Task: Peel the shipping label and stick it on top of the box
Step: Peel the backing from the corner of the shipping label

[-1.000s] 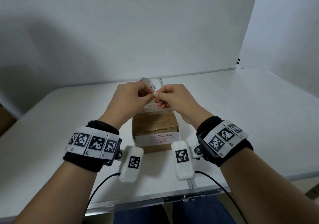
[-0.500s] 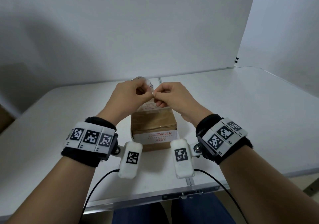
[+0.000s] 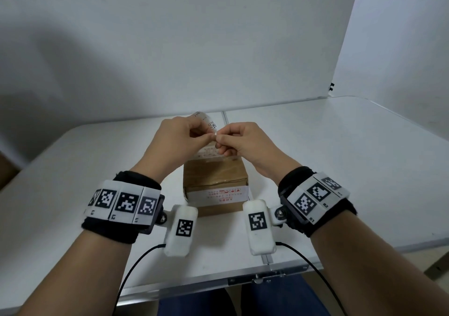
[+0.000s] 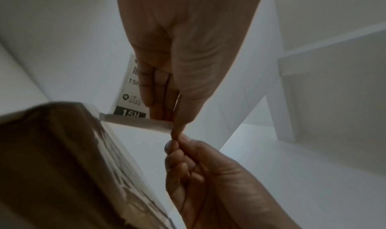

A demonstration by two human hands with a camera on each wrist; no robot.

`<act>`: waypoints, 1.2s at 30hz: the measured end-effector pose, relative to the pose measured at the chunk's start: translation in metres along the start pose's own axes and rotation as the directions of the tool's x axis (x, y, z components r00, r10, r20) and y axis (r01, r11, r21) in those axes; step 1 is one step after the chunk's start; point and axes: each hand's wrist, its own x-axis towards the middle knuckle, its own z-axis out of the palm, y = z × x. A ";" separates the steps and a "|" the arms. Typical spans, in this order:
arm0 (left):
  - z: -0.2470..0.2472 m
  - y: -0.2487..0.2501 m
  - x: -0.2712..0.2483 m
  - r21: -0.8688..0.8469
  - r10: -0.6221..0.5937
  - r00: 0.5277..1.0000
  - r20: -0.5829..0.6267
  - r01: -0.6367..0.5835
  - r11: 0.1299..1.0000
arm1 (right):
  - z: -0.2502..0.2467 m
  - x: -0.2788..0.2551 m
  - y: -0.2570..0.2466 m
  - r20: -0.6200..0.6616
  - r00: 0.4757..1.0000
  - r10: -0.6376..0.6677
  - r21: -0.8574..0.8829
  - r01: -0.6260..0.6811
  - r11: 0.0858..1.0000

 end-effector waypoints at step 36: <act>0.001 -0.005 -0.011 -0.751 -0.210 0.922 0.325 0.387 0.535 | 0.000 -0.004 -0.002 -0.136 0.988 -0.080 -0.036 0.076 0.996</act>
